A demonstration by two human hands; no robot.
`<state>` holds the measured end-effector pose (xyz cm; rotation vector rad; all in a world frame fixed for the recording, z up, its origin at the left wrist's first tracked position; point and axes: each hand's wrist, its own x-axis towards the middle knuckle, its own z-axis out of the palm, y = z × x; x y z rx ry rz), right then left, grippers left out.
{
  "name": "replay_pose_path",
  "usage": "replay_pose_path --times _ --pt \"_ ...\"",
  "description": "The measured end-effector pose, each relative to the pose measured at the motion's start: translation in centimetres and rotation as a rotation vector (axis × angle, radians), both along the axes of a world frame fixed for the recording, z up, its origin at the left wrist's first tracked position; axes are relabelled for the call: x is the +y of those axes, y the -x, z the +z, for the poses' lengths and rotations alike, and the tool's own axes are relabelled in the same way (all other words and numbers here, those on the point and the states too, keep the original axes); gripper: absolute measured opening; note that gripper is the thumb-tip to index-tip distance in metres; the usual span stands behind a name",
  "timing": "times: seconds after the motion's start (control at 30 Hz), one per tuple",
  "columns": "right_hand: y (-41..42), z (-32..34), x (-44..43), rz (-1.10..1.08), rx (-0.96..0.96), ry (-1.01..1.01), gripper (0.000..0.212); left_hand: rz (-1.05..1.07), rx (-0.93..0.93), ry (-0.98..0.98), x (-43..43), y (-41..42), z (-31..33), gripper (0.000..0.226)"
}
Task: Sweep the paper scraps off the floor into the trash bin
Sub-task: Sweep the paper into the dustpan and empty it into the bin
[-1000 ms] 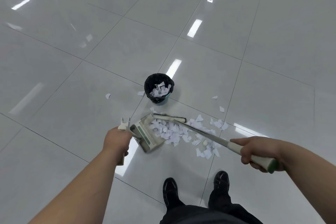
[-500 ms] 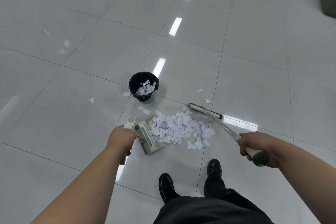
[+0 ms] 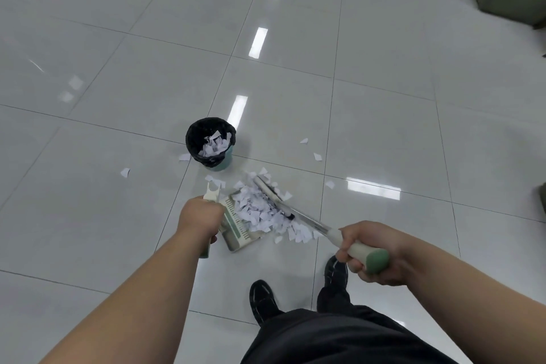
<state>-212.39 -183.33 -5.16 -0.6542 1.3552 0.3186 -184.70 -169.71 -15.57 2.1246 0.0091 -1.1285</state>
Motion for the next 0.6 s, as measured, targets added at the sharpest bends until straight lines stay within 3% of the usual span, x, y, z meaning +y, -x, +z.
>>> replay_pose_path --times 0.13,0.27,0.6 --pt "-0.6 1.3 -1.4 -0.085 -0.035 -0.041 0.048 0.023 -0.03 -0.028 0.3 -1.0 -0.1 0.013" --pt "-1.0 3.3 -2.9 -0.164 -0.045 -0.057 0.036 0.035 -0.043 -0.031 0.3 -0.6 0.1 0.013" --pt "-4.6 0.7 -1.7 0.177 0.099 0.157 0.019 0.227 -0.025 0.006 1.6 -0.9 -0.4 0.012"
